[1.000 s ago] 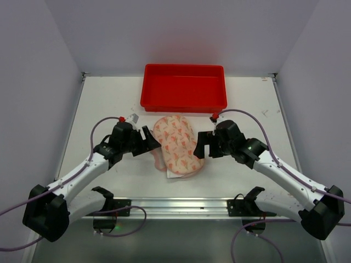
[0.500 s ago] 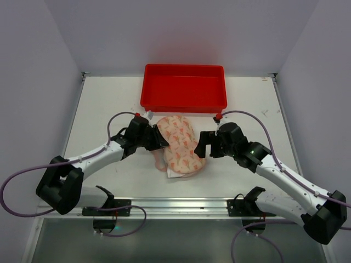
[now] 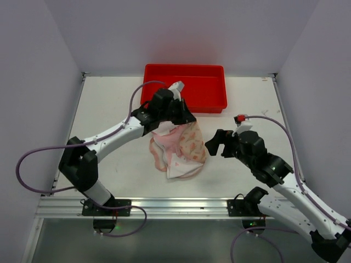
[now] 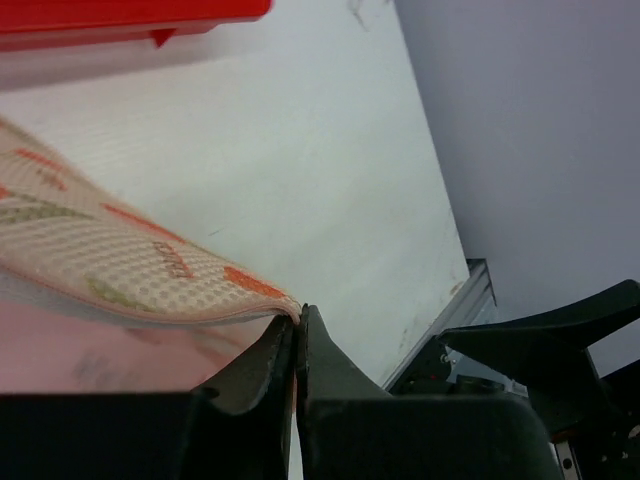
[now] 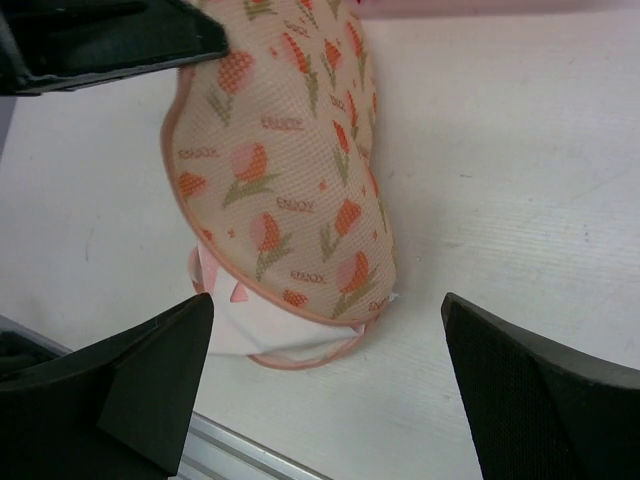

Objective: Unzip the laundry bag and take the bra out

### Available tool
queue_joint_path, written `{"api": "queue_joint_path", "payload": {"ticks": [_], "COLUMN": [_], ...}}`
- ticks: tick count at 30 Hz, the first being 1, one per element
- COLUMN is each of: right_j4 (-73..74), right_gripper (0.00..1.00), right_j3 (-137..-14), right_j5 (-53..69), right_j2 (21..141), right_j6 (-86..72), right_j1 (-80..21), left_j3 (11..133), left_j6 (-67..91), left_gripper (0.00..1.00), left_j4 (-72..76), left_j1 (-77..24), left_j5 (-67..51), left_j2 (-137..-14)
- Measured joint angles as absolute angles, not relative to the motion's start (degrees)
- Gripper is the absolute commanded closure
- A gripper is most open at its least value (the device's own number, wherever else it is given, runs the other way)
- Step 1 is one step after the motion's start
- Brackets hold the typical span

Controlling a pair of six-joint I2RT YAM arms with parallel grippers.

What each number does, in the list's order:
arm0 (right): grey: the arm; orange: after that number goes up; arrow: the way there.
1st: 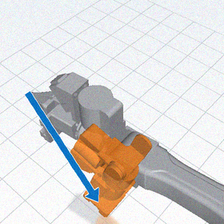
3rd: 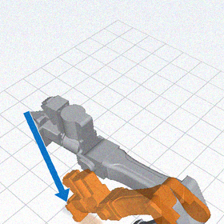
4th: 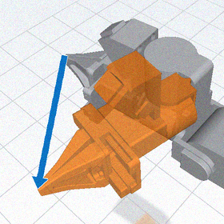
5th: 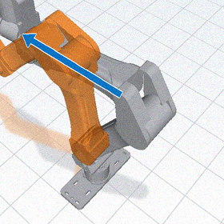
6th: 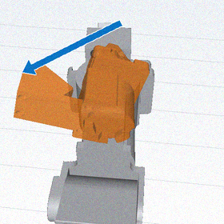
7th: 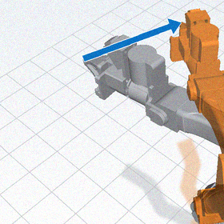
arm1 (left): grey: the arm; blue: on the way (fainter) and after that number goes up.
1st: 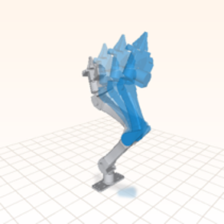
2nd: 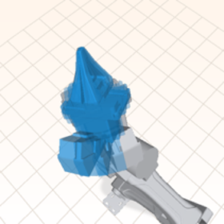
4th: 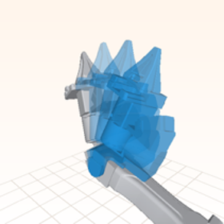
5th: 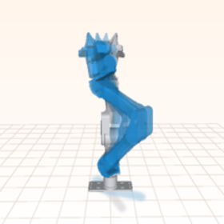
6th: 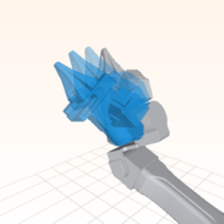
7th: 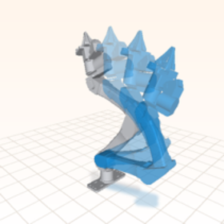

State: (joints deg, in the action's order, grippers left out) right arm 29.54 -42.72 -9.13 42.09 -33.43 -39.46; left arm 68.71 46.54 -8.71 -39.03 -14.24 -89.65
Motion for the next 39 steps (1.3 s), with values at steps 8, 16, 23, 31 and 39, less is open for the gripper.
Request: {"api": "queue_joint_path", "payload": {"ticks": [8,16,23,31,39], "right_j4": [32.8,34.4,32.5,24.6,21.4], "right_gripper": [0.02,0.02,0.04,0.13,0.17], "right_j3": [-42.7,-42.7,-42.0,-43.0,-54.1], "right_j5": [-15.9,-21.2,-20.2,-8.8,-3.3], "right_j2": [32.9,22.6,21.9,39.7,66.5], "right_j6": [-33.8,-33.8,-31.5,-29.2,-24.4], "right_j1": [-39.5,-39.5,-39.5,-39.5,-46.2], "left_j3": [86.4,97.7,89.4,72.3,55.3], "left_j6": [42.5,41.9,41.0,39.7,34.4], "left_gripper": [0.71,0.05,0.0,0.02,0.02], "left_j4": [-12.8,-15.4,-17.5,-17.5,-22.3], "left_j1": [-47.4,-55.0,-53.9,-37.1,-16.7], "left_j5": [-16.1,-16.9,-9.6,-3.6,-5.7], "left_j2": [-105.4,-118.9,-106.7,-81.7,-71.3]}}
